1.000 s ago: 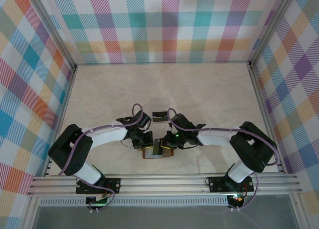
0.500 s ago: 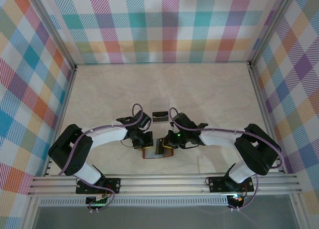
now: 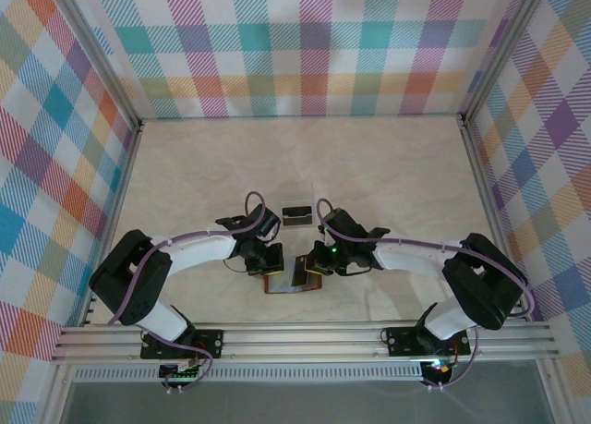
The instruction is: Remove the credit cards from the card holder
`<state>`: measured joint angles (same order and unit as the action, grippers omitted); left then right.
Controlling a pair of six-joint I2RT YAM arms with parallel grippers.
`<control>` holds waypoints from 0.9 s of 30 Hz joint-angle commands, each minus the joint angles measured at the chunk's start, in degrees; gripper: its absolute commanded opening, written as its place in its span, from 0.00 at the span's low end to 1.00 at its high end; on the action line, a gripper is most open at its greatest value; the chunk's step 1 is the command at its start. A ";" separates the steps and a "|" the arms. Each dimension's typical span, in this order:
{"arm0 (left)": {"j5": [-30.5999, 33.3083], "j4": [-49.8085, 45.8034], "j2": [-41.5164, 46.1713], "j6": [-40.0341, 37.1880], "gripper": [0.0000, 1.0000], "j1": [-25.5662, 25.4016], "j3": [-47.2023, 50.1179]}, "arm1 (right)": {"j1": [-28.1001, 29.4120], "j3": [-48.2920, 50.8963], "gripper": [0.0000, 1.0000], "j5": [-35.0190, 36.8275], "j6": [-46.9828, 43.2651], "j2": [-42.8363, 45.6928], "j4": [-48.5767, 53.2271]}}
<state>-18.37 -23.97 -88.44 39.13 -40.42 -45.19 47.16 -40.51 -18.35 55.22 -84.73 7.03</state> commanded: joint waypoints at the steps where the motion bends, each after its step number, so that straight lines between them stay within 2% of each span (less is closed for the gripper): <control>1: 1.39 -3.53 -0.95 -1.14 0.08 -0.61 -1.15 | -0.40 -0.03 0.07 1.60 -1.08 1.91 3.37; 17: 2.35 -6.47 1.88 -1.37 0.09 -0.57 -3.69 | -0.40 -3.65 0.07 3.04 -4.47 3.92 9.56; 27: 4.11 -6.77 4.79 -1.31 0.10 -0.66 -3.36 | -0.40 -12.56 0.04 6.50 -17.28 3.84 23.79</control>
<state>-15.33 -29.06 -85.43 38.28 -40.47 -47.86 47.16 -49.39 -13.67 44.80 -81.49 23.46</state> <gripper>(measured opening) 0.100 0.068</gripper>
